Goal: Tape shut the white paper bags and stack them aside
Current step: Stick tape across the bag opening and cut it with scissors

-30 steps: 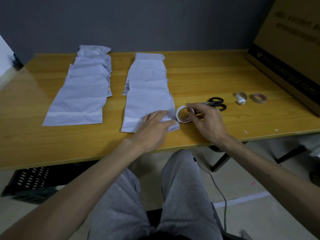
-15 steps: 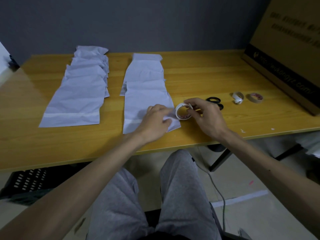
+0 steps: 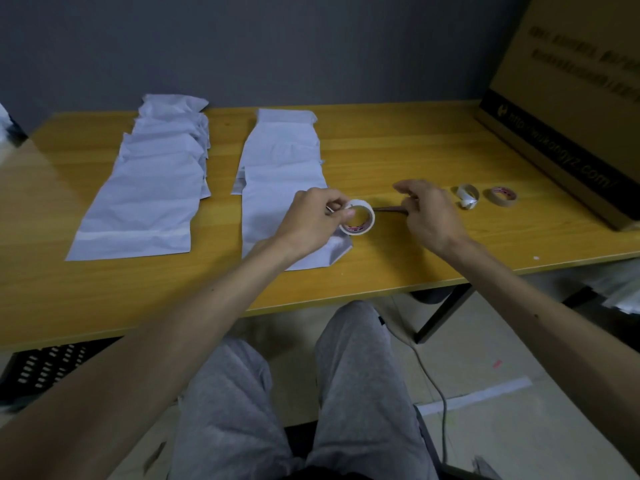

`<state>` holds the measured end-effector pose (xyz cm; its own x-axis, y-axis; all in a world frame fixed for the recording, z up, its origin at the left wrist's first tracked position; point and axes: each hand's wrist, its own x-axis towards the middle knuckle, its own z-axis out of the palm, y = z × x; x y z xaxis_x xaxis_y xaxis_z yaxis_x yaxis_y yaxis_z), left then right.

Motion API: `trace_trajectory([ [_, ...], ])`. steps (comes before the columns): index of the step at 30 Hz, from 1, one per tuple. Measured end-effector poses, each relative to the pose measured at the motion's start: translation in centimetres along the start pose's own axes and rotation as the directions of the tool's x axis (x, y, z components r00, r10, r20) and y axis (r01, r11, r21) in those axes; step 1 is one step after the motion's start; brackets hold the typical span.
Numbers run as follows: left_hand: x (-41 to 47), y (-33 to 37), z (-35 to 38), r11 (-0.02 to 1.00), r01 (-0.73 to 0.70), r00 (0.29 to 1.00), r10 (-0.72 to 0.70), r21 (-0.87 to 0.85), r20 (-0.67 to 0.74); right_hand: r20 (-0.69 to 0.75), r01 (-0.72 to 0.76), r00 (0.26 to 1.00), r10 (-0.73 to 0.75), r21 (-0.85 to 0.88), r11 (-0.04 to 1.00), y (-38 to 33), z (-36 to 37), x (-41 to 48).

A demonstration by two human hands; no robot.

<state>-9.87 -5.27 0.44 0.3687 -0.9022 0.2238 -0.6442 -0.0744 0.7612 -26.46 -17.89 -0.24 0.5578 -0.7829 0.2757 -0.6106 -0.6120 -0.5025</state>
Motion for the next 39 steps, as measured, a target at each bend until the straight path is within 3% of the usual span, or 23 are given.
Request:
trace_trajectory([
  [2,0.0,0.1,0.1,1.000,0.006,1.000,-0.006,-0.007,-0.016,0.085,-0.106,0.989,0.121,-0.166,0.980,1.6,-0.1,0.7],
  [4,0.0,0.2,0.2,1.000,0.016,1.000,-0.016,-0.020,-0.026,0.121,-0.105,0.983,0.135,-0.223,0.969,2.3,-0.2,0.6],
  [12,0.3,0.6,-0.1,0.999,0.027,0.998,-0.028,-0.030,-0.051,0.118,-0.074,0.989,0.094,-0.160,0.984,2.4,-1.8,0.2],
  [26,0.0,1.1,-1.0,0.999,0.042,0.998,-0.041,0.017,-0.038,0.299,-0.101,0.925,0.235,-0.404,0.909,1.2,-2.9,0.3],
  [35,1.1,2.3,-1.0,0.999,0.029,1.000,-0.028,0.041,-0.012,0.392,-0.113,0.887,0.245,-0.330,0.937,-0.1,-4.3,-0.3],
  [39,1.3,2.2,-0.8,0.998,0.047,0.999,-0.046,0.049,-0.021,0.533,-0.213,0.776,0.339,-0.284,0.935,-0.4,-5.2,-1.2],
])
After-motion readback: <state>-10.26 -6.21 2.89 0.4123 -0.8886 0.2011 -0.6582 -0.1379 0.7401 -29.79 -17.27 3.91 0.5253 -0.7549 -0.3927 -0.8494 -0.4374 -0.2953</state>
